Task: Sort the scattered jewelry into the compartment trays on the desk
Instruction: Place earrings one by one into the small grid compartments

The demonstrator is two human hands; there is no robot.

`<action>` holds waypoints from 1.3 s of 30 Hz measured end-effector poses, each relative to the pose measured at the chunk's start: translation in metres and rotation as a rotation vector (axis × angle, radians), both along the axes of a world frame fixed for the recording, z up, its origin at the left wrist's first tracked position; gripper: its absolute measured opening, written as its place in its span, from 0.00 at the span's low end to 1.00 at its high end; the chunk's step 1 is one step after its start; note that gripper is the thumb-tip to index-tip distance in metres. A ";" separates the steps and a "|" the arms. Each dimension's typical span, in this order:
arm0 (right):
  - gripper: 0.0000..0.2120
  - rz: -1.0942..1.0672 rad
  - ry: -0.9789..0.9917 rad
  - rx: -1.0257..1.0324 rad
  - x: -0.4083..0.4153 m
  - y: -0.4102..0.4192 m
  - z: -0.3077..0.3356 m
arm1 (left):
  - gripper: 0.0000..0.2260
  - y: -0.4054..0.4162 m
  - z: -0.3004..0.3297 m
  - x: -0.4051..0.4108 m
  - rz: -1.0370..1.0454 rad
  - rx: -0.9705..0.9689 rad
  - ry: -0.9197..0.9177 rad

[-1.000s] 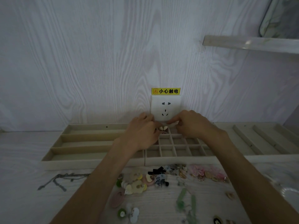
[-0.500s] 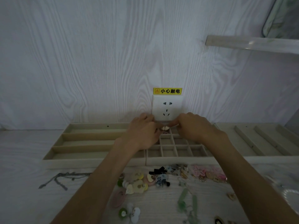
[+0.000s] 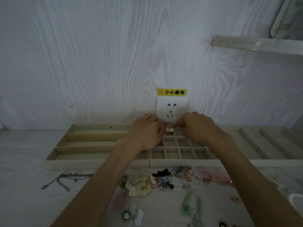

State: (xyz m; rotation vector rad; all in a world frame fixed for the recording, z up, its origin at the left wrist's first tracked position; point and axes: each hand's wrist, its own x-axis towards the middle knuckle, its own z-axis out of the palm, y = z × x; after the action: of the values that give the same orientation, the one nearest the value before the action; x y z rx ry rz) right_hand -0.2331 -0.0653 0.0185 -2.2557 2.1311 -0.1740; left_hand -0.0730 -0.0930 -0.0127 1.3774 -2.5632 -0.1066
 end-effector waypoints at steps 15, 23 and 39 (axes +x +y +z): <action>0.16 0.029 -0.088 0.081 -0.015 -0.001 0.011 | 0.17 0.005 0.016 0.003 -0.010 0.082 -0.033; 0.21 0.040 -0.058 0.156 -0.011 -0.005 0.004 | 0.17 0.006 0.015 0.002 -0.012 0.113 -0.102; 0.16 0.067 -0.125 0.155 -0.019 -0.002 0.013 | 0.16 0.003 0.021 0.009 0.018 0.081 -0.008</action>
State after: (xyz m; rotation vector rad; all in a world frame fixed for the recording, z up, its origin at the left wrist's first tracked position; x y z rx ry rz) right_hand -0.2522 -0.0673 0.0316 -2.1650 1.9342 -0.1382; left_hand -0.0638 -0.0904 0.0084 1.4317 -2.5792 -0.2048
